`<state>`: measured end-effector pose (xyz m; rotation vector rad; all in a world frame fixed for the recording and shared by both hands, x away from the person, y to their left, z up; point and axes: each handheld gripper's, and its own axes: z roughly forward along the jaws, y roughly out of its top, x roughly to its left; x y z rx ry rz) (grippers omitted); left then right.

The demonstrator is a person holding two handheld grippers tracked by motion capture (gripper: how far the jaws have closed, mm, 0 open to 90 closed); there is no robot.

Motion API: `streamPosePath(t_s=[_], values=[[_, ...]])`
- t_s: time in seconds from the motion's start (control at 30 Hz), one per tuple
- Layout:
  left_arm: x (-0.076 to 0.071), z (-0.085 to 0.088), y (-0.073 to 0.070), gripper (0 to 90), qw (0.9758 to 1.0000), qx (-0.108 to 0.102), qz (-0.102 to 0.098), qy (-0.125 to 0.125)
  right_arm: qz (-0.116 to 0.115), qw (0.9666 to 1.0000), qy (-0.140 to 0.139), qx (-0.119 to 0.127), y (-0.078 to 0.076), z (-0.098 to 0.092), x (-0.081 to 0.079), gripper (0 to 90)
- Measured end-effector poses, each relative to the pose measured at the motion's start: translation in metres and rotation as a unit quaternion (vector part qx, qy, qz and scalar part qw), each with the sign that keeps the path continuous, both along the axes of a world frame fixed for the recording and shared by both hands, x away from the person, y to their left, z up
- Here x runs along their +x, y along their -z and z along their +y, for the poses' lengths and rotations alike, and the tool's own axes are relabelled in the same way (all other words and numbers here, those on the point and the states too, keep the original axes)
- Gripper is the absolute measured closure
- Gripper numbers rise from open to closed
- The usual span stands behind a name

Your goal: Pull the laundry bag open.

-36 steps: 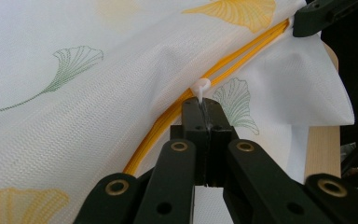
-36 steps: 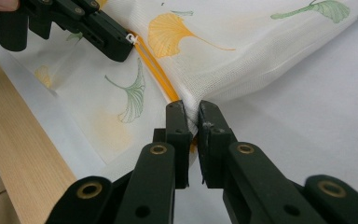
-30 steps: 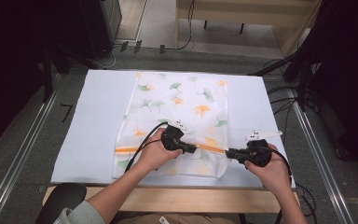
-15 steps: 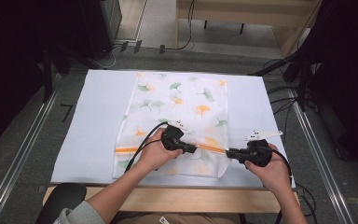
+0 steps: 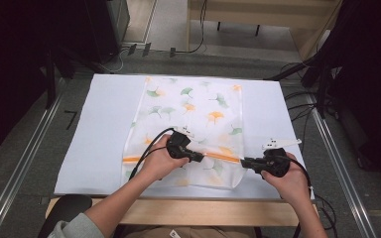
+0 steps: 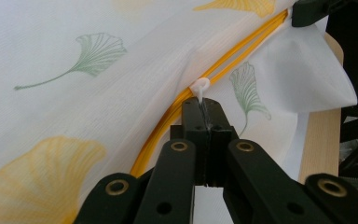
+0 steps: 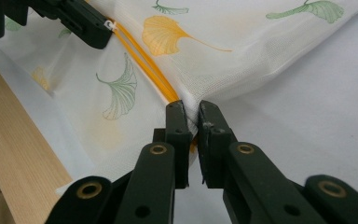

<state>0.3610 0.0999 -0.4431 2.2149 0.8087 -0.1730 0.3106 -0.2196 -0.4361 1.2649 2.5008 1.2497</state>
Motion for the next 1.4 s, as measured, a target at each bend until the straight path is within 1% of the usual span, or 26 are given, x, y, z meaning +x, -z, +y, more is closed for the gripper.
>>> streamPosePath(t_s=[0.03, 0.13, 0.2, 0.23, 0.27, 0.33, 0.5, 0.7, 0.77, 0.87, 0.93, 1.03, 1.07, 1.23, 1.33, 1.4], values=[[0.0, 0.002, 0.0, 90.0, 1.0, -0.004, 0.002, -0.003, 0.0, 1.0, 0.0, 0.0, 0.0, 0.0, 0.0, 85.3], [-0.001, 0.011, -0.003, 90.0, 1.0, -0.006, 0.005, -0.002, 0.001, 1.0, -0.001, -0.001, 0.0, 0.001, 0.0, 85.2], [-0.002, 0.014, -0.003, 90.0, 1.0, -0.008, 0.004, -0.002, 0.0, 1.0, -0.001, -0.003, 0.0, 0.002, 0.0, 85.2], [-0.002, 0.015, -0.003, 90.0, 0.9999, -0.009, 0.007, -0.004, 0.0, 1.0, -0.001, -0.004, 0.001, 0.002, 0.0, 85.2], [-0.003, 0.016, -0.003, 90.0, 0.9999, -0.015, 0.008, -0.005, 0.001, 1.0, -0.002, -0.004, 0.001, 0.002, 0.0, 85.2], [-0.003, 0.016, -0.003, 90.0, 0.9999, -0.012, 0.004, -0.005, 0.002, 1.0, -0.001, -0.004, 0.0, 0.002, 0.0, 85.2], [-0.003, 0.016, -0.003, 90.0, 0.9999, -0.014, 0.001, -0.006, 0.002, 1.0, -0.001, -0.004, 0.001, 0.002, 0.0, 85.2], [-0.002, 0.017, -0.001, 90.0, 0.9998, -0.017, 0.003, -0.004, 0.002, 1.0, -0.001, -0.003, 0.001, 0.002, 0.0, 85.2], [-0.003, 0.017, -0.002, 90.0, 0.9999, -0.015, 0.002, -0.004, 0.002, 1.0, -0.001, -0.002, 0.001, 0.002, 0.0, 85.2], [-0.002, 0.017, -0.002, 90.0, 0.9998, -0.018, 0.002, -0.005, 0.003, 1.0, -0.001, -0.001, 0.001, 0.001, 0.0, 85.1], [-0.002, 0.019, -0.001, 90.0, 0.9999, -0.015, 0.003, -0.008, 0.002, 1.0, -0.002, -0.001, 0.001, 0.001, 0.001, 85.1], [0.0, 0.022, -0.001, 90.0, 0.9997, -0.02, 0.006, -0.011, 0.003, 1.0, -0.001, 0.001, 0.001, 0.001, 0.001, 85.1], [0.0, 0.024, -0.001, 90.0, 0.9998, -0.017, 0.006, -0.012, 0.004, 1.0, -0.001, 0.001, 0.001, 0.001, 0.001, 85.1], [0.0, 0.031, -0.003, 90.0, 0.9997, -0.018, 0.006, -0.016, 0.005, 1.0, 0.001, 0.001, 0.002, 0.001, 0.001, 85.1], [0.001, 0.037, -0.004, 90.0, 0.9994, -0.023, 0.01, -0.022, 0.006, 1.0, 0.001, -0.001, 0.002, -0.001, 0.001, 85.1], [0.001, 0.041, -0.004, 90.0, 0.9995, -0.02, 0.01, -0.023, 0.008, 1.0, 0.002, 0.0, 0.003, -0.001, 0.001, 85.1]])
